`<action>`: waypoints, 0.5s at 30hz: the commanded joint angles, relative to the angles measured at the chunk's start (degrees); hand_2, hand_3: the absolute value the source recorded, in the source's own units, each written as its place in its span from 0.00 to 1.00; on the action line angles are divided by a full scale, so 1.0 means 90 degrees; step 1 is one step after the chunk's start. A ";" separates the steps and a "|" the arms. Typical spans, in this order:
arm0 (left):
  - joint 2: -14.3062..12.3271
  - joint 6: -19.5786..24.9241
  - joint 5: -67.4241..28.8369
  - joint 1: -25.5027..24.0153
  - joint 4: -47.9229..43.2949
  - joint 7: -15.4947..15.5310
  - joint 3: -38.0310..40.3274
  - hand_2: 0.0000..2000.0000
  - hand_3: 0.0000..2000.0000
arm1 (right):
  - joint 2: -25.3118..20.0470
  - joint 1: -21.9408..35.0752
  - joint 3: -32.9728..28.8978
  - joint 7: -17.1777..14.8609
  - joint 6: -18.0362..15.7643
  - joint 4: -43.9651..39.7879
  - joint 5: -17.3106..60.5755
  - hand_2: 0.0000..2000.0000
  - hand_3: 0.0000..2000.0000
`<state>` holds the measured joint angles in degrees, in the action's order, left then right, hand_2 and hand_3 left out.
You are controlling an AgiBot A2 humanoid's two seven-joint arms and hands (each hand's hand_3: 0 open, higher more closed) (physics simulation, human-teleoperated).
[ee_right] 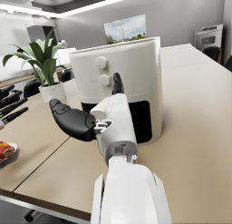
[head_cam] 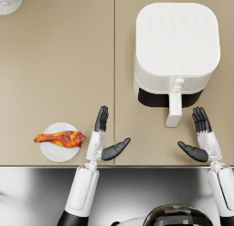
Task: Pick up the drumstick and place it into the air fryer
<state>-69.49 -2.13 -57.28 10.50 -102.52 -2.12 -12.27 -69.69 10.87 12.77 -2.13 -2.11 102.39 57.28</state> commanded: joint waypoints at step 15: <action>-0.0055 0.0235 -0.3124 -0.0513 -0.0573 0.0234 0.1311 0.00 0.00 | -0.0388 0.0183 -0.0089 0.0235 0.0232 -0.0022 0.2064 0.00 0.00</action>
<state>-70.08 -0.01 -87.96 5.83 -107.56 -0.01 -2.35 -73.09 12.04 12.50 -0.01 -0.01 102.41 76.03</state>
